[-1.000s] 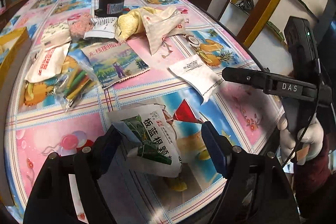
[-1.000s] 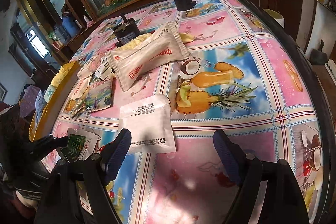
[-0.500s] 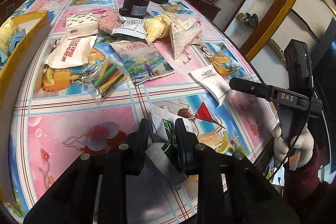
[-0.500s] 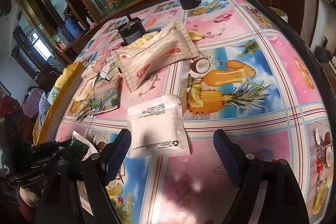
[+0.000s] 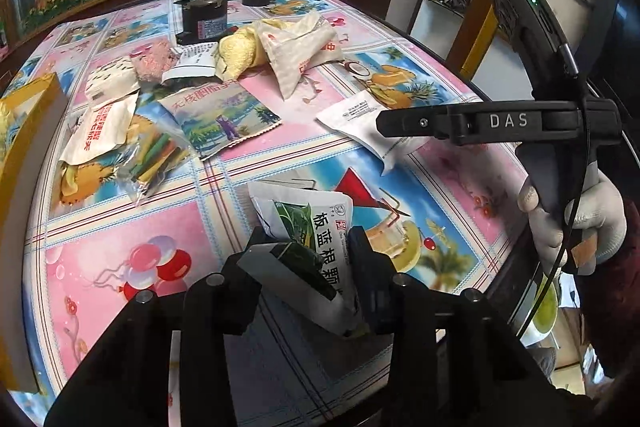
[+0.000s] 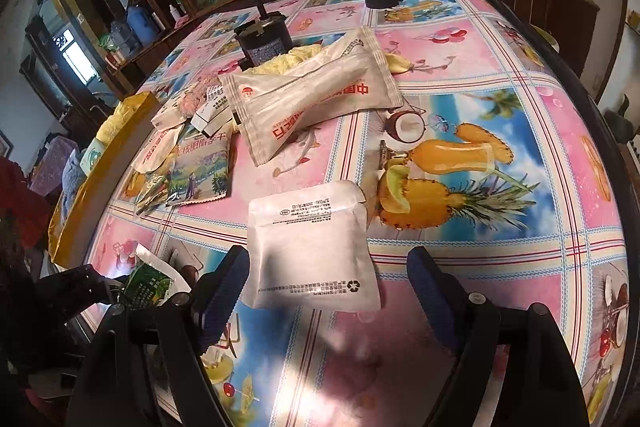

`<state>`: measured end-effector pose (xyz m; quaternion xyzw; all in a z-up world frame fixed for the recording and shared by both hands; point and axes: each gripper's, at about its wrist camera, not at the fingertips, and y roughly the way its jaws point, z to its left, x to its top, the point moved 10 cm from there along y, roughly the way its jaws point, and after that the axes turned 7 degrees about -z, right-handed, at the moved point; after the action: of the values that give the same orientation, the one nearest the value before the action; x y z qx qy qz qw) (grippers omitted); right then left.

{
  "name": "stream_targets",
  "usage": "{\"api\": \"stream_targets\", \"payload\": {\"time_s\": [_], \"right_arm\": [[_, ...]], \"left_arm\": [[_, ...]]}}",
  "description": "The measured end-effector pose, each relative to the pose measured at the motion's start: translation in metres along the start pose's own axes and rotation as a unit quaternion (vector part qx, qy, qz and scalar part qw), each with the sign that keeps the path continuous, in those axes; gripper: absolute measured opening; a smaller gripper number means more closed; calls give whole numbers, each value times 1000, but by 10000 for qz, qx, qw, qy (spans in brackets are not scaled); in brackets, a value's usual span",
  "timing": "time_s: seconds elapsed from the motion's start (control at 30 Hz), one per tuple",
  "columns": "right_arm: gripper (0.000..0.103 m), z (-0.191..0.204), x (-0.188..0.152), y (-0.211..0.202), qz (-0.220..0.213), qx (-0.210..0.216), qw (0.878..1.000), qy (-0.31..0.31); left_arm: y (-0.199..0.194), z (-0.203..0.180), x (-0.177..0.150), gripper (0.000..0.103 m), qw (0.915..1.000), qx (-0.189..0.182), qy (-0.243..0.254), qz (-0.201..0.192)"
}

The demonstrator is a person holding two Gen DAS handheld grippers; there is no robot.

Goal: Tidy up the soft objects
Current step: 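Grasp the green-and-white packet with the left tool while the right tool reaches toward the white packet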

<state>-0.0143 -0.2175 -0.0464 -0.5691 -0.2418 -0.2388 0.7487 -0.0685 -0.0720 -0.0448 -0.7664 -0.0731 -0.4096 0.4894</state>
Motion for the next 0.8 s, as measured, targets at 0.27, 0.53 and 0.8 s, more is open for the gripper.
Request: {"api": "stream_targets", "payload": {"time_s": [0.27,0.53,0.8], "right_arm": [[92,20,-1,25,311,-548,9947,-809],[53,47,-7,19,244,-314,9929,-1119],[53,87,16,-5,-129,269,9934,-1110]], "left_arm": [[-44,38,13,38,9951,-78,-852,-505],[-112,122,16,38,9782,620,-1615,-1147],[-164,218,-2,39,9482,1763,-2188,-1478]]}}
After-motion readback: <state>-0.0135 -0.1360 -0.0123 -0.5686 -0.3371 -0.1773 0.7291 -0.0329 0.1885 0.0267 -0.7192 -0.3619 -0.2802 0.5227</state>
